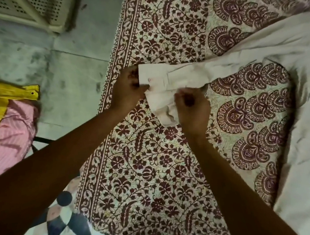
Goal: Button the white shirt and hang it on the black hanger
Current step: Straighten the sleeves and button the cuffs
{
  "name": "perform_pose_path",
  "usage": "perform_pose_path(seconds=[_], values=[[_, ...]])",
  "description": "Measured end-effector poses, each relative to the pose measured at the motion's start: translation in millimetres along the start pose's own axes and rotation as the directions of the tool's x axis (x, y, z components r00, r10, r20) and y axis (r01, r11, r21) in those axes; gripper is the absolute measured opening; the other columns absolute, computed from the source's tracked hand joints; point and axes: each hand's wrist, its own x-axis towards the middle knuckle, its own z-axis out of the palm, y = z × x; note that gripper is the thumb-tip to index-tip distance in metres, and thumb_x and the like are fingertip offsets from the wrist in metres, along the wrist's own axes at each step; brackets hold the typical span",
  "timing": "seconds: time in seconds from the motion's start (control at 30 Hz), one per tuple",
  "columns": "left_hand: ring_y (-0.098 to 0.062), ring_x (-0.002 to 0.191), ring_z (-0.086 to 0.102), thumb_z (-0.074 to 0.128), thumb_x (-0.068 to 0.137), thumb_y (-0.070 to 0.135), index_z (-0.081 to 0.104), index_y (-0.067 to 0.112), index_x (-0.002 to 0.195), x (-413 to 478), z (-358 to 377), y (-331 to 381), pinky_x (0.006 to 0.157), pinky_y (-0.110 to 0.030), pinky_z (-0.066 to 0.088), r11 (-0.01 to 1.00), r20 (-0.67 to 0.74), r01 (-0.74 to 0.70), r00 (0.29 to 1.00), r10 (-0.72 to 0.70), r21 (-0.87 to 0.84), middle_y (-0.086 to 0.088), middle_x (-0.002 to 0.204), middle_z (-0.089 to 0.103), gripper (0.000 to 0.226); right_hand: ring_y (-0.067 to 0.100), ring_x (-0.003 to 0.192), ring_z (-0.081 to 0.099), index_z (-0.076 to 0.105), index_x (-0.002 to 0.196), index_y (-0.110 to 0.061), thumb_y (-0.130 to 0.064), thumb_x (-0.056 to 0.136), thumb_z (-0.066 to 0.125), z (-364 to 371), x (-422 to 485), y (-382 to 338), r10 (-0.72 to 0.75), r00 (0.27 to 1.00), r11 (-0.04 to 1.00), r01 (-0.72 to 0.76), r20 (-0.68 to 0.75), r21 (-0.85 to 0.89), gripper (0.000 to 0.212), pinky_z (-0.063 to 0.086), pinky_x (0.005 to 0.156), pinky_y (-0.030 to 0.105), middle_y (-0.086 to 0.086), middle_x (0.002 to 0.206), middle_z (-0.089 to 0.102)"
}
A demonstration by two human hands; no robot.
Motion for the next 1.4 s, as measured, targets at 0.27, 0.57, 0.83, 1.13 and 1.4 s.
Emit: perform_pose_path(seconds=[0.27, 0.57, 0.83, 1.13, 1.4], values=[[-0.020, 0.102, 0.055, 0.067, 0.082, 0.016, 0.061, 0.010, 0.110, -15.0, -2.0, -13.2, 0.082, -0.011, 0.038, 0.796, -0.045, -0.361, 0.899, 0.435, 0.486, -0.012, 0.117, 0.053, 0.030, 0.010, 0.081, 0.061, 0.049, 0.120, -0.015, -0.038, 0.070, 0.078, 15.3, -32.1, 21.0, 0.268, 0.951, 0.958, -0.280, -0.156, -0.064, 0.062, 0.047, 0.063, 0.019, -0.002, 0.102, 0.067], [-0.033, 0.102, 0.054, 0.075, 0.072, 0.018, 0.070, 0.009, 0.100, -9.5, -0.6, -19.3, 0.088, -0.038, 0.042, 0.558, 0.202, -0.467, 0.859, 0.470, 0.686, -0.013, 0.108, 0.061, 0.031, 0.016, 0.091, 0.063, 0.065, 0.112, -0.018, -0.026, 0.072, 0.078, 8.6, -20.4, 24.7, -0.002, 0.995, 0.939, 0.034, 0.095, -0.343, 0.042, 0.043, 0.067, 0.008, 0.006, 0.113, 0.062], [-0.031, 0.082, 0.062, 0.056, 0.085, 0.011, 0.068, 0.004, 0.091, -3.0, -5.3, -17.3, 0.075, -0.034, 0.041, 0.271, 0.316, -0.602, 0.688, 0.653, 0.751, -0.013, 0.088, 0.067, 0.016, 0.003, 0.080, 0.063, 0.064, 0.113, -0.013, -0.018, 0.088, 0.063, -0.2, -28.8, 27.2, 0.086, 0.996, 0.995, -0.086, -0.016, -0.049, 0.026, 0.050, 0.067, 0.007, 0.001, 0.099, 0.071], [-0.037, 0.080, 0.063, 0.044, 0.092, 0.020, 0.043, 0.012, 0.118, -8.9, 6.6, -9.0, 0.066, -0.042, 0.053, 0.320, 0.390, -0.677, 0.677, 0.624, 0.663, -0.021, 0.099, 0.066, 0.027, 0.013, 0.071, 0.063, 0.066, 0.094, -0.014, -0.031, 0.072, 0.076, 12.6, -26.3, 22.0, 0.304, 0.953, 0.918, -0.294, -0.004, -0.267, 0.029, 0.029, 0.048, 0.016, -0.003, 0.086, 0.071], [-0.030, 0.085, 0.064, 0.059, 0.081, 0.004, 0.069, 0.005, 0.097, -8.3, 4.5, -12.2, 0.078, -0.040, 0.053, 0.531, 0.272, -0.593, 0.781, 0.562, 0.605, -0.014, 0.094, 0.068, 0.019, 0.015, 0.066, 0.059, 0.056, 0.097, 0.003, 0.000, 0.083, 0.065, 6.6, -29.9, 12.4, 0.572, 0.819, 0.723, -0.529, 0.046, 0.445, 0.017, 0.055, 0.068, 0.032, 0.012, 0.086, 0.064]])
